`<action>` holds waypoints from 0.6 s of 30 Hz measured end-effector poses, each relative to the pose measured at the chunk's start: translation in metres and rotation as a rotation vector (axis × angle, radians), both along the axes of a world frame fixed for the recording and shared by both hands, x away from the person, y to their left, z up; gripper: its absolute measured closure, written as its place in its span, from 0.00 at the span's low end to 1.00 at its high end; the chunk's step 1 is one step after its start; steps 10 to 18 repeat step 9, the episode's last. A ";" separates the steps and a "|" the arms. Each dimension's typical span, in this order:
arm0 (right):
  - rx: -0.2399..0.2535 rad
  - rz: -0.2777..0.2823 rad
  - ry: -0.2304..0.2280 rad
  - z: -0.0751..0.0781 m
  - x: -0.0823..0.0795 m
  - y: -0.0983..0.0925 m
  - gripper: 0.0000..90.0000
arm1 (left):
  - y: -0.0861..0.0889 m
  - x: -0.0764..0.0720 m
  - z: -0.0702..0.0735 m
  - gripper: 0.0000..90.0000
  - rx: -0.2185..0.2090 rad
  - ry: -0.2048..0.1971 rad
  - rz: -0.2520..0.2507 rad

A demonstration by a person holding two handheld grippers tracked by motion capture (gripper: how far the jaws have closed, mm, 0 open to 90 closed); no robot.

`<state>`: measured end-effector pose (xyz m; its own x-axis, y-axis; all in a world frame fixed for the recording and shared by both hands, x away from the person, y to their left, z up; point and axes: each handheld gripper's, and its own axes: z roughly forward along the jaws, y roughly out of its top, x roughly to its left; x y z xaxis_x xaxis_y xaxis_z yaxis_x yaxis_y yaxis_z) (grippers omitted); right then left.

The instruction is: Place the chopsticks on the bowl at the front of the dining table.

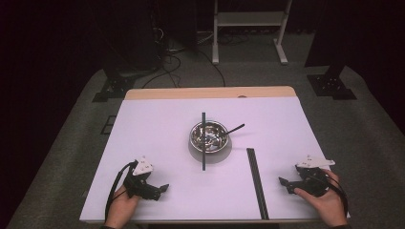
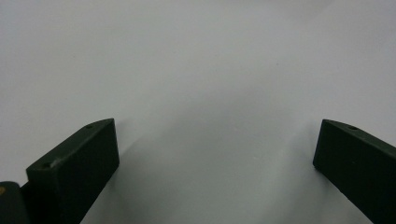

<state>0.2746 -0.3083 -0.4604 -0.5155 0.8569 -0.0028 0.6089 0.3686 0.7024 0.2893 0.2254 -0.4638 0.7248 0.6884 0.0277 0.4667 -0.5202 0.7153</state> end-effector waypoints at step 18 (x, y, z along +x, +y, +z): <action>0.025 0.005 -0.027 -0.004 -0.002 -0.003 0.18 | 0.000 0.000 0.000 0.00 -0.001 0.001 0.000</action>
